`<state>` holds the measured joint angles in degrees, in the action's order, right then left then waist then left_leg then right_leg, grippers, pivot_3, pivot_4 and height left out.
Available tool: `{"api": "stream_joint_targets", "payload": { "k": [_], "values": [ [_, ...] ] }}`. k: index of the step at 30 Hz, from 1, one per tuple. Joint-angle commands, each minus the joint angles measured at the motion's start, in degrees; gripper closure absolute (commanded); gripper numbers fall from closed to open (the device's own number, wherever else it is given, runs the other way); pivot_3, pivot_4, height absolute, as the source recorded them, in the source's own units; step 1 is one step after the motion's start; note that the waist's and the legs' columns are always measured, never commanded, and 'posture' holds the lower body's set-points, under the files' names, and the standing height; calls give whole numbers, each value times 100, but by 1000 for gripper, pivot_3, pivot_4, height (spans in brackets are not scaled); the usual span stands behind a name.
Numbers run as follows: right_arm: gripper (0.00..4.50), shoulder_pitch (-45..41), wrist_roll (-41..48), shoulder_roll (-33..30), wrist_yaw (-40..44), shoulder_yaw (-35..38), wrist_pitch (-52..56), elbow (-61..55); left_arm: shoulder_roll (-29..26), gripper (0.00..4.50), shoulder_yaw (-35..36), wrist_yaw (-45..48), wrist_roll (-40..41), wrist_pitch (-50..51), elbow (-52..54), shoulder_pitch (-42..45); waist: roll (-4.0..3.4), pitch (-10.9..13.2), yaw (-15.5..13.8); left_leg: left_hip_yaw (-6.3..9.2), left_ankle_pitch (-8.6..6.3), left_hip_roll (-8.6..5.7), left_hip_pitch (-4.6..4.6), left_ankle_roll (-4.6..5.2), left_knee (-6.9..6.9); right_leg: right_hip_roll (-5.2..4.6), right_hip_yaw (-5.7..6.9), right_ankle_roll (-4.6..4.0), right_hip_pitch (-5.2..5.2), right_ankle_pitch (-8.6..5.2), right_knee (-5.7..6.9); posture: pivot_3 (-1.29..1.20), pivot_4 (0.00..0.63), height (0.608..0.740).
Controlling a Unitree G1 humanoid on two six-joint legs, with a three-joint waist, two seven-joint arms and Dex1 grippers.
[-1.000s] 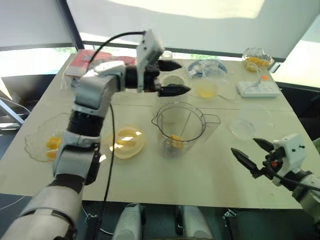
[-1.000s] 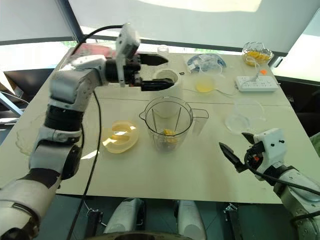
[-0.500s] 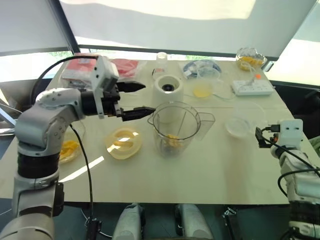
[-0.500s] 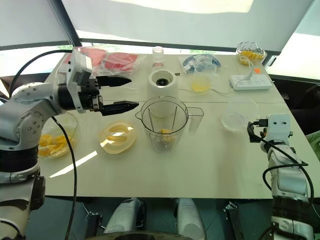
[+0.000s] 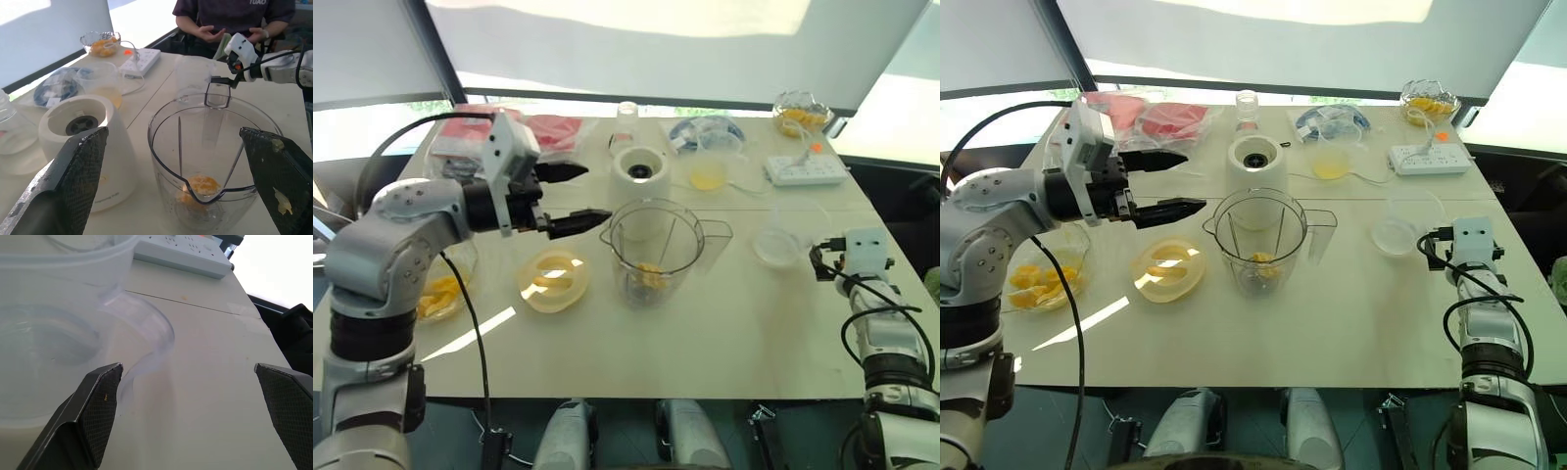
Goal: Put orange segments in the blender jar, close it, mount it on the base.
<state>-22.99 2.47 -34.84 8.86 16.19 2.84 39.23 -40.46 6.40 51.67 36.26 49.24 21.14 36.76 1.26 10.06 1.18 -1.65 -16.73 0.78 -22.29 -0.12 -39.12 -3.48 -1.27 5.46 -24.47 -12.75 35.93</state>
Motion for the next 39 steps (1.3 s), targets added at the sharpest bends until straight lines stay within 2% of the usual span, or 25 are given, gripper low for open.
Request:
{"api": "stream_joint_targets", "payload": {
  "k": [1,4,7,14,18,25,30,39],
  "values": [
    [0,-315,15,-114,8,61,-392,374,-158,27,88,9,186,19,231,-2,0,0,2,0,0,0,0,0,0,0,0,0,0,0,0,0,150,740],
    [0,-528,34,-111,62,48,-700,750,-280,27,51,69,234,30,260,-65,0,0,11,-1,0,0,1,0,0,0,-2,-1,0,-1,0,0,150,740],
    [879,-740,-18,-120,85,-18,-922,1042,-368,0,10,65,238,4,253,-115,-1,1,22,-1,0,0,1,0,1,0,-2,-1,0,0,-1,0,150,740],
    [4421,-881,-88,-120,-21,-139,-1108,1217,-551,0,1,46,284,48,288,-284,-2,2,41,-1,0,0,1,0,1,0,-3,0,1,0,-2,0,150,740],
    [4469,-832,-228,-163,-49,-299,-1164,918,-597,0,5,-14,191,-21,270,-460,3,-2,-40,3,0,-1,9,0,0,-3,-1,-1,15,-1,-6,0,150,740],
    [4469,-1087,-257,-614,197,-295,-802,-679,-642,0,164,-81,418,52,234,-451,-21,14,-21,-4,0,-8,-2,0,-3,-12,-12,0,7,-1,-14,0,150,740],
    [4469,-1783,371,-791,826,-177,474,-2155,-664,0,76,17,346,-88,32,-372,-58,39,88,-6,0,-5,-9,0,3,-4,-14,14,-12,7,-4,0,150,740],
    [4469,-2558,1321,-629,1085,71,2524,-3264,-572,0,-153,111,229,-267,-223,-155,-53,45,91,8,0,9,-10,1,7,12,-3,5,-14,2,6,0,150,740]
  ]
}}
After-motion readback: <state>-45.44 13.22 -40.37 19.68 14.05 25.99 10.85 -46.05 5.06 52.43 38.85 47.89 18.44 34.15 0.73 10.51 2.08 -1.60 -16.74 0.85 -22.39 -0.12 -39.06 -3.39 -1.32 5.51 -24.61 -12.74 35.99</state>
